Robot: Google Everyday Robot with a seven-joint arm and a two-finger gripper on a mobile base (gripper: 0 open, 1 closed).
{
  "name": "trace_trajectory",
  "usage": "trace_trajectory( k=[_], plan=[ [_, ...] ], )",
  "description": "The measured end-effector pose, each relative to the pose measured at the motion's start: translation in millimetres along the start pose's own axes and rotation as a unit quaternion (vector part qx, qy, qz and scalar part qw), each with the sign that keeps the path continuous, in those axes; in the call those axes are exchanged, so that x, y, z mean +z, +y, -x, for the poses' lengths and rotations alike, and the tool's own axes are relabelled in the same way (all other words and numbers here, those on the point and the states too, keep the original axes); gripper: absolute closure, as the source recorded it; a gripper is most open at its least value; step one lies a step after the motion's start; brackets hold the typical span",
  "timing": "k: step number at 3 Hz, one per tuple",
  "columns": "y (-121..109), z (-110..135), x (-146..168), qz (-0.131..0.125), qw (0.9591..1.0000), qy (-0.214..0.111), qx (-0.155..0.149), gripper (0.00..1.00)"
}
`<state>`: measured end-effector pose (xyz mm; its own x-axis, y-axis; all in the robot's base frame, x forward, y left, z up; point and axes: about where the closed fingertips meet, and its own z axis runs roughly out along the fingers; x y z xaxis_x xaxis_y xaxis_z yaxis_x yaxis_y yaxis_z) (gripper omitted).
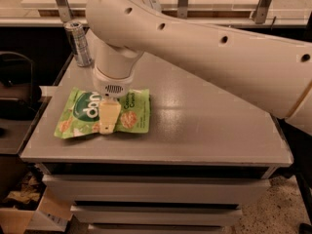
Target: Pick green rice chip bag
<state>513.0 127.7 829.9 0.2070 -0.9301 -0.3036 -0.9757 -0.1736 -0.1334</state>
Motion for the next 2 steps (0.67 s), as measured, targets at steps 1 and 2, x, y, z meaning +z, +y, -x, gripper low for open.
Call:
trace_trajectory(
  k=[1,2],
  plan=[
    [-1,1,-4,0.000,1.0000,0.000,0.000,0.88],
    [-22,4,-28,-0.041,0.9992,-0.004,-0.002,1.00]
  ],
)
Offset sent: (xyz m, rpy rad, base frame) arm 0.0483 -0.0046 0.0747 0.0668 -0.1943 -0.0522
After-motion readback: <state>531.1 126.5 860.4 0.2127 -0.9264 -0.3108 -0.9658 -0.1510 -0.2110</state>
